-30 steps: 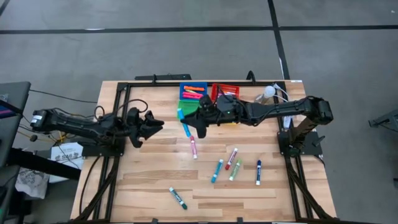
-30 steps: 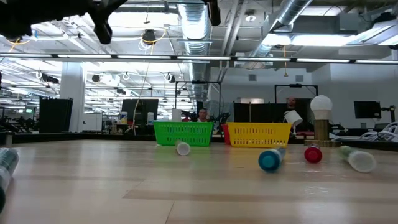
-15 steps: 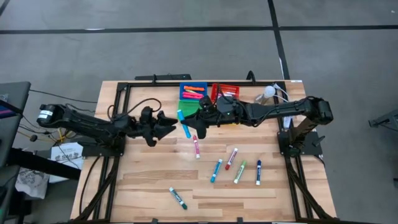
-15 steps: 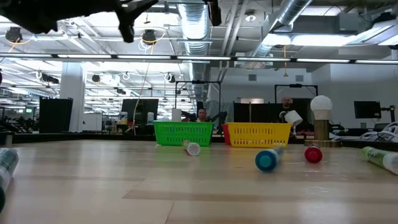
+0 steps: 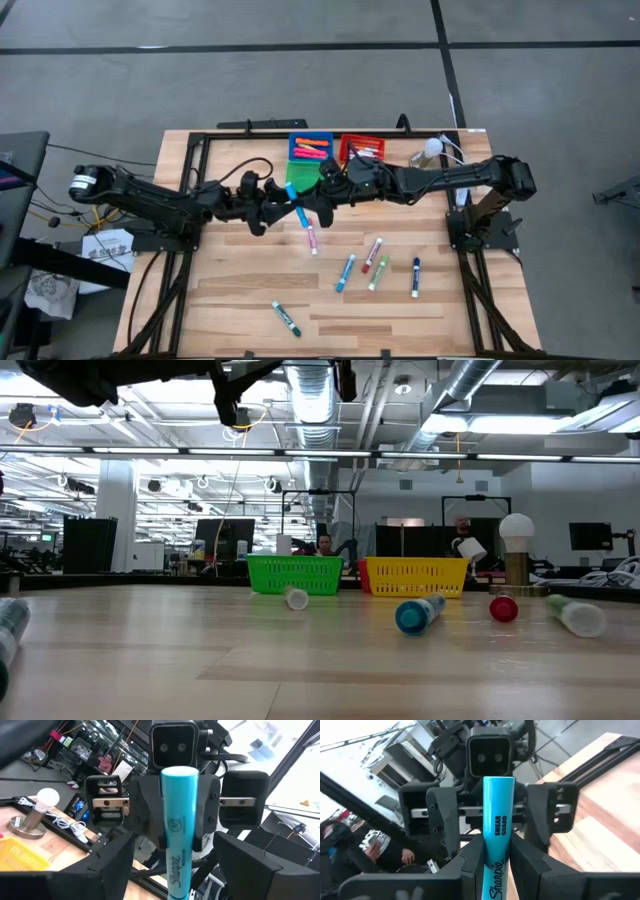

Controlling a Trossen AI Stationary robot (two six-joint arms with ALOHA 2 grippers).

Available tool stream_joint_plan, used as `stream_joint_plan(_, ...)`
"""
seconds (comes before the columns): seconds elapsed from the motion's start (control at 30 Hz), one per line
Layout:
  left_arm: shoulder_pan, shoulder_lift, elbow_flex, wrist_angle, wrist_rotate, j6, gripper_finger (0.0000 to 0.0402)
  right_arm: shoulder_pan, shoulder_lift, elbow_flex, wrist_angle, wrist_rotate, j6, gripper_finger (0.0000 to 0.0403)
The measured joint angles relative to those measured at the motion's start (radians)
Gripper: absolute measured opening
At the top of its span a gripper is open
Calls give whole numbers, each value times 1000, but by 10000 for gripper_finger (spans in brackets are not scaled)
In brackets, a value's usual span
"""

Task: Pick & Place Markers
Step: Put the blue highlighter into the blue basket

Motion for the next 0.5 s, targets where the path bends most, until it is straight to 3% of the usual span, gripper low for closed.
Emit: stream_joint_plan(0.5,30,2,13,0,-16,-3,269,14,0,0,-53,-41,-15,66)
